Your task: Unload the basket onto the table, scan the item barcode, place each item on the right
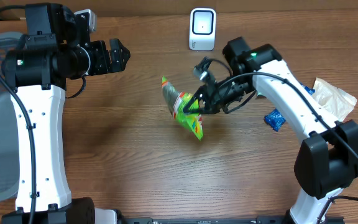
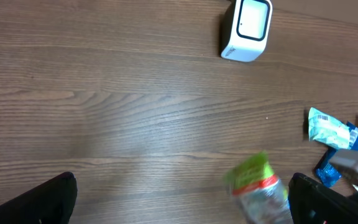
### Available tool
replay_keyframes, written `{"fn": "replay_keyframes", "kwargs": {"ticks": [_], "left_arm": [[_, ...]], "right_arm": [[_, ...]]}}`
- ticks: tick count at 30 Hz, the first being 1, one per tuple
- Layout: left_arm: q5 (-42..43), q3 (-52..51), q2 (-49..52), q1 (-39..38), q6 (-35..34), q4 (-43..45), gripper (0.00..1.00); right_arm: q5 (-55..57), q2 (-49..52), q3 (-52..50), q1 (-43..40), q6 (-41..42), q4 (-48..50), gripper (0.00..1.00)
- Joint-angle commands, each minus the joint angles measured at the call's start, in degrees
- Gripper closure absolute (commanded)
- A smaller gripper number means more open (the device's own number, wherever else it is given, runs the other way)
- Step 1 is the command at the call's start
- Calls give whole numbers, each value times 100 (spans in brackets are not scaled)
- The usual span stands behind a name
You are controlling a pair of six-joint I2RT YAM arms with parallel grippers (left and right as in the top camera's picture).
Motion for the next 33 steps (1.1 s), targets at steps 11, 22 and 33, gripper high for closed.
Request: {"fn": "replay_keyframes", "kwargs": {"ticks": [11,22,33], "left_arm": [[4,17,-4,-37,-79,7,0],[4,17,-4,-37,-79,4,1],[4,17,-2,-37,-76,4,0]], "right_arm": [[3018,321,-1475,-1360,1781,1958,66],[4767,214,376,-1185,-420,1591,0],[5077,892,354,-140,-2459,2131,0]]}}
